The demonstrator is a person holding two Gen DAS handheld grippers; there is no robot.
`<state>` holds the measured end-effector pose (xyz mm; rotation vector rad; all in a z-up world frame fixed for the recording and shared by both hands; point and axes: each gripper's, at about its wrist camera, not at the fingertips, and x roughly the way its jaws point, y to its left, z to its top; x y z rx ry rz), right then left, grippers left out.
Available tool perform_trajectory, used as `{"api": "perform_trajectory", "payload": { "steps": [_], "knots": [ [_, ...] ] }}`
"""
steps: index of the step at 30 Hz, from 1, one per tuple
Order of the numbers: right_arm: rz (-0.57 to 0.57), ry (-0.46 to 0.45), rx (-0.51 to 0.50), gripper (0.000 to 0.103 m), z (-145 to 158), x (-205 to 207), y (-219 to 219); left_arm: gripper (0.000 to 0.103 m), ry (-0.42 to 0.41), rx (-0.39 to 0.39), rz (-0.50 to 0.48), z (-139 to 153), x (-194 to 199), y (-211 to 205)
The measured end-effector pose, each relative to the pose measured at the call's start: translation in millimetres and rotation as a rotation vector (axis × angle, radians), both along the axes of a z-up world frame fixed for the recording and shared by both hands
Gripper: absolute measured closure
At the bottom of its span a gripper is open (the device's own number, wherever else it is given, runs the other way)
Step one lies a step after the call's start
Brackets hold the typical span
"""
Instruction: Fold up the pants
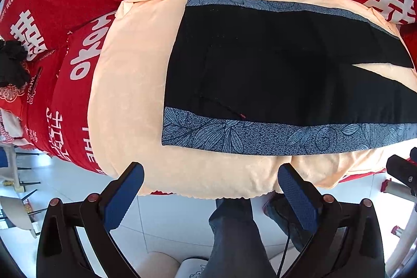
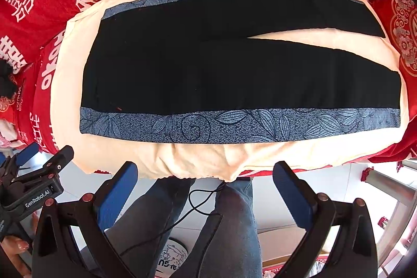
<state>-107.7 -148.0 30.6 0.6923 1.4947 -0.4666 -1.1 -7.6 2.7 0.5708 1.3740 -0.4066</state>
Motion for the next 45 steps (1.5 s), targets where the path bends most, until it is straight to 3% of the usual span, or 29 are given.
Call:
{"api": "perform_trajectory", "payload": {
  "steps": [45],
  "knots": [
    [-0.004,-0.010,-0.012,0.000,5.0,2.1,-5.3,0.000,-0.027,0.011,0.005,7.0,-1.7,-7.0]
  ]
}}
